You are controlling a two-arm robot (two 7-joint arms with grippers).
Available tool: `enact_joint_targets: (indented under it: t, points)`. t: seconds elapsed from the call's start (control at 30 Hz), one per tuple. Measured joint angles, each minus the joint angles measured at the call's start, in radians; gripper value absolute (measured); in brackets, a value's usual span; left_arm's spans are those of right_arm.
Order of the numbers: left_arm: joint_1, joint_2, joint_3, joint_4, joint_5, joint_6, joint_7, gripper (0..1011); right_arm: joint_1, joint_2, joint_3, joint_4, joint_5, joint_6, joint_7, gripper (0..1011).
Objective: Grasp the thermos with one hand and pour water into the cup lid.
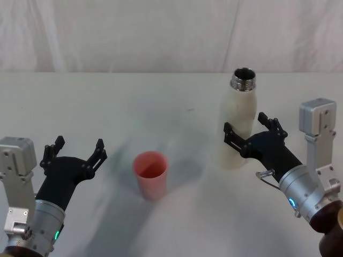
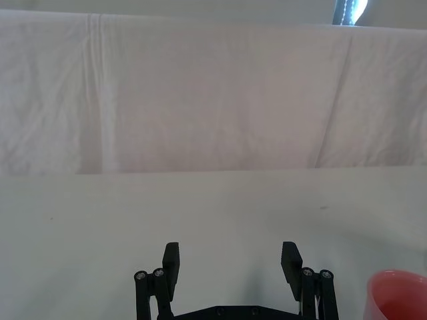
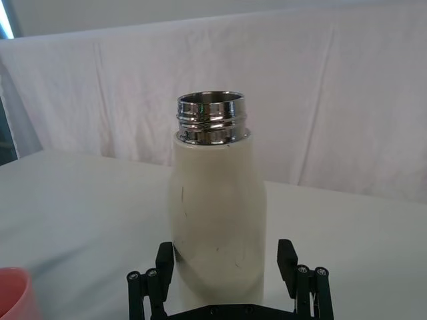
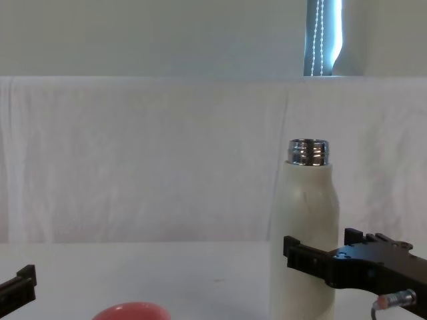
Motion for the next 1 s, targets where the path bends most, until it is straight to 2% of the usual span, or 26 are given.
enact_joint_targets:
  t: [0.4,1.0]
  points:
    - [0.000,0.000,0.000,0.000,0.000,0.000,0.000,1001,-0.043,0.012,0.010,-0.037,0.006,-0.013,-0.004,1002]
    - [0.000,0.000,0.000,0.000,0.000,0.000,0.000,1001,-0.124,0.025,0.047,-0.094,-0.004,-0.047,-0.034,1002]
